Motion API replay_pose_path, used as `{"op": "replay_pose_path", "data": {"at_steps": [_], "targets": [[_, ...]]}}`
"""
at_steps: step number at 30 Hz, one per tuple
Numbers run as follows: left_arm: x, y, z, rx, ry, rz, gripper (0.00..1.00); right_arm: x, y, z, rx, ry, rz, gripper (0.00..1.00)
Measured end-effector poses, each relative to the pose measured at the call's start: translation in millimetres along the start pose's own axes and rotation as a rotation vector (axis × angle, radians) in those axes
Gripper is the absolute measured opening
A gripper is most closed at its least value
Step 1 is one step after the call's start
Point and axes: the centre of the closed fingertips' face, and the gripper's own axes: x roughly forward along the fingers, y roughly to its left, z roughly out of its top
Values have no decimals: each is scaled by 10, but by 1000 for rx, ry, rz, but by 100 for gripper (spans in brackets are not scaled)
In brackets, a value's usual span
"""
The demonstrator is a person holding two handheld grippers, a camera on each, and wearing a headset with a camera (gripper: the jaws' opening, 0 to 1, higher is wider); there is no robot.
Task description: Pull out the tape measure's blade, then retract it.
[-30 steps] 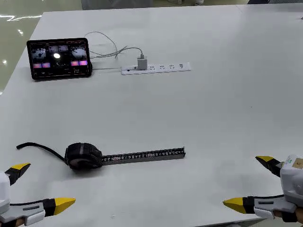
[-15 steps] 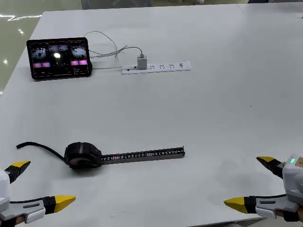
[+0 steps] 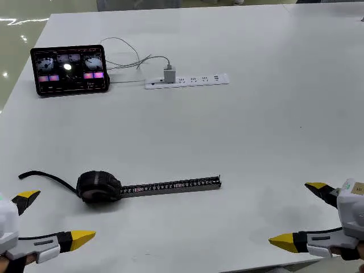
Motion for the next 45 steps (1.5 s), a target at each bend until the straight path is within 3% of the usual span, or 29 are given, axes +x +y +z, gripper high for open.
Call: {"op": "replay_pose_path", "data": {"at_steps": [6,16,29,33,39,45], "targets": [[69,-56,33,2,4,-3,99,18,60,186,-33,-12,19,99],[140,-110,186,-30,-14,-6,99,112,-54,229,-81,15,28,99],[230,-48,330,-67,-36,41,99,234,-76,454,-149,34,76,99],[260,28,362,-81,-32,88,99,284,-99,504,-178,43,91,99],[313,15,449,-96,-53,91,99,351,-112,561,-215,65,101,99],[381,1,482,-89,-40,107,99,418,-110,639,-255,81,110,99]]}}
